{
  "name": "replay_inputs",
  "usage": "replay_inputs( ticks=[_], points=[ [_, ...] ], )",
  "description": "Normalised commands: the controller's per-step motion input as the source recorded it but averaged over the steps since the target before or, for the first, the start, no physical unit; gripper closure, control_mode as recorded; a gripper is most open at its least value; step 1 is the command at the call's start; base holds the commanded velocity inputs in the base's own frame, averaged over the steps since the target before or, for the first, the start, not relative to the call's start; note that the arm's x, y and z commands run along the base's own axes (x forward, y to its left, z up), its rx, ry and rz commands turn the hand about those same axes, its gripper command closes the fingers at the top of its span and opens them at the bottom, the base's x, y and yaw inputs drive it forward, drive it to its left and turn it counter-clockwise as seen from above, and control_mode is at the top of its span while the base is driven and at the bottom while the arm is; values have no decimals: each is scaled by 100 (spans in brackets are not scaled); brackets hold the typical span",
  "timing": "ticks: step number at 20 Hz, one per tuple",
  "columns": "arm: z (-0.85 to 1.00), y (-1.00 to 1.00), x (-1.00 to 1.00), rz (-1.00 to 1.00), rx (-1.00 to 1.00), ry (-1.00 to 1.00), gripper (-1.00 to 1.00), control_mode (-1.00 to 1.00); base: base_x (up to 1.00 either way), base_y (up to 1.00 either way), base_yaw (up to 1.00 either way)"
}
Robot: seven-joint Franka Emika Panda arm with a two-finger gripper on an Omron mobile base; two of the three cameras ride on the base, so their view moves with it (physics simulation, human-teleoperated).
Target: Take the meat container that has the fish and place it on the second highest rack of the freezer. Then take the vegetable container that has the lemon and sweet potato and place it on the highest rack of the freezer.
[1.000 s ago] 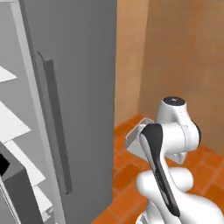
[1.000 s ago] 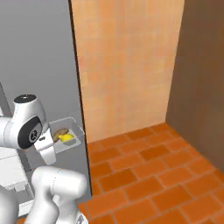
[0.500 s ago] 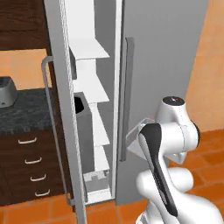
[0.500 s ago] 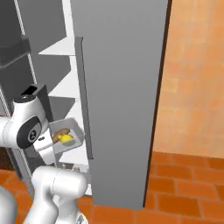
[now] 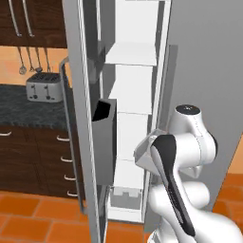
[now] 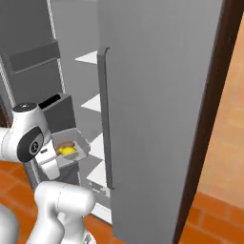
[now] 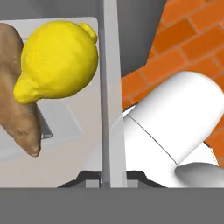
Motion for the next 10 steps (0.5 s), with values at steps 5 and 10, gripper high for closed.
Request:
replay_inputs(
  ticks=[5, 10],
  points=[
    [0, 0, 0, 0, 0, 0, 100, 100, 77, -17, 20],
    [0, 0, 0, 0, 0, 0, 100, 100, 40, 51, 15]
  ],
)
